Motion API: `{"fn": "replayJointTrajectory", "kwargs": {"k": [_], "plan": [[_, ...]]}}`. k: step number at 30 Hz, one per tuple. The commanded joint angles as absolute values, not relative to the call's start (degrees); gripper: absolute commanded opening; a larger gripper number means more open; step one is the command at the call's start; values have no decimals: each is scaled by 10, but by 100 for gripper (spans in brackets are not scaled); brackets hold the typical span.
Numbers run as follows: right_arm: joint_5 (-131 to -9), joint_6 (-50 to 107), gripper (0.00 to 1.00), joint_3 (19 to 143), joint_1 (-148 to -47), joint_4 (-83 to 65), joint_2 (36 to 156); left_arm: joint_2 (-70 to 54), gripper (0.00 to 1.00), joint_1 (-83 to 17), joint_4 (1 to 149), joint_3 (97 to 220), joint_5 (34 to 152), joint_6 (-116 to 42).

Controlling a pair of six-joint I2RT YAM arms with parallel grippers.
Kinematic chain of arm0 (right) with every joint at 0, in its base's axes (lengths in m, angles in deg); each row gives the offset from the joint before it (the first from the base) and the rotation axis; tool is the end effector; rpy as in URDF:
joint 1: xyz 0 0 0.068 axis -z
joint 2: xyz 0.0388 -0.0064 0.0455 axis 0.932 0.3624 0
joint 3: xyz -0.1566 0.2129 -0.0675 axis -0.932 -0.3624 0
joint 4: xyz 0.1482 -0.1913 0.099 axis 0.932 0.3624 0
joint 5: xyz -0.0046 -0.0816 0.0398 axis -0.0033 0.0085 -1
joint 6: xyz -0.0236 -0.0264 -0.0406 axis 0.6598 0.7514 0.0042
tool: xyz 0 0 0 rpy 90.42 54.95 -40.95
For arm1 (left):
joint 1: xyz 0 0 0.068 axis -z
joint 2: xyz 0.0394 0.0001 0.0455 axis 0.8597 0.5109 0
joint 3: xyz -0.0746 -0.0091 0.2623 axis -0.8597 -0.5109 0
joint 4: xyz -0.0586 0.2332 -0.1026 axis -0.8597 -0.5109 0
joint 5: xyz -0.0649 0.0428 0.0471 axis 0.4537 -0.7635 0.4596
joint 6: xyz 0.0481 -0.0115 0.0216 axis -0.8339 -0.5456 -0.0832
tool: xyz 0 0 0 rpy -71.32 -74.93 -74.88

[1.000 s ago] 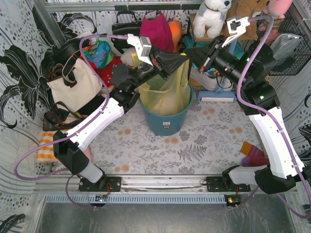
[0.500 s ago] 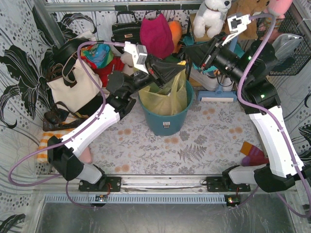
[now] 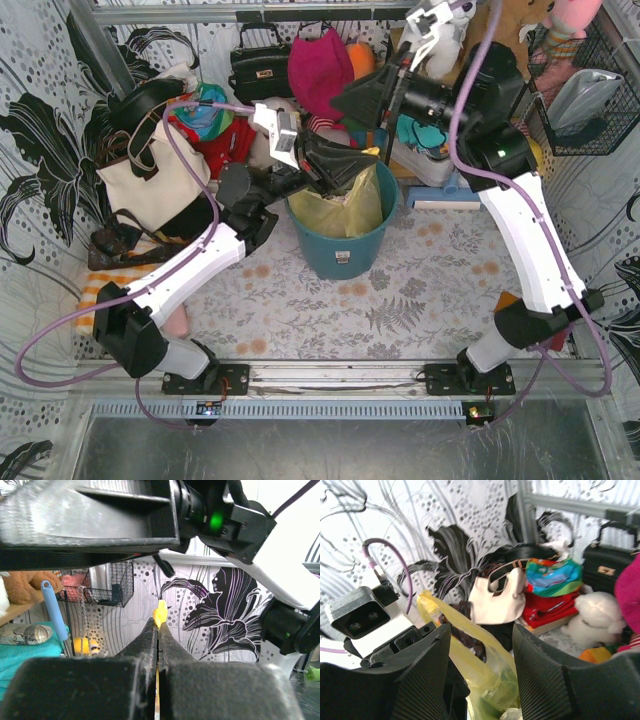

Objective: Tie the trash bag

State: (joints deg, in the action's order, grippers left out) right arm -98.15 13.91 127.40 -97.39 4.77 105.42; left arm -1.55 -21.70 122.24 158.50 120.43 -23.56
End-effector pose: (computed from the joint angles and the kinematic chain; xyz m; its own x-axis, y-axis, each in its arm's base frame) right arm 0.2529 0.1617 0.5857 -0.0893 0.2923 -0.9521 -0.9102 0.3642 0.1972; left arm 0.2357 -0.2077 0.4583 0.1042 -0.5072 -0.8555 0.9849 0.1720 0.0180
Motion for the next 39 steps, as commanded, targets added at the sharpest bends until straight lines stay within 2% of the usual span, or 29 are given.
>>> {"fn": "replayJointTrajectory", "kwargs": {"k": [1, 7, 22, 25, 30, 39], "plan": [[-1053, 170, 54, 1327, -992, 57, 1086, -50, 0, -213, 1272, 1556, 1222, -231], [-1096, 187, 64, 1379, -1013, 61, 1140, -76, 0, -212, 1252, 1536, 1236, -254], [-1162, 263, 74, 1420, -1037, 10, 1206, -85, 0, -213, 1246, 1530, 1244, -243], [-1170, 262, 73, 1423, -1037, -10, 1214, -84, 0, -213, 1245, 1530, 1245, -241], [-1178, 248, 60, 1422, -1037, -37, 1220, -84, 0, -213, 1242, 1530, 1244, -241], [-1180, 230, 64, 1428, -1037, -68, 1229, -80, 0, -212, 1241, 1533, 1245, -236]]}}
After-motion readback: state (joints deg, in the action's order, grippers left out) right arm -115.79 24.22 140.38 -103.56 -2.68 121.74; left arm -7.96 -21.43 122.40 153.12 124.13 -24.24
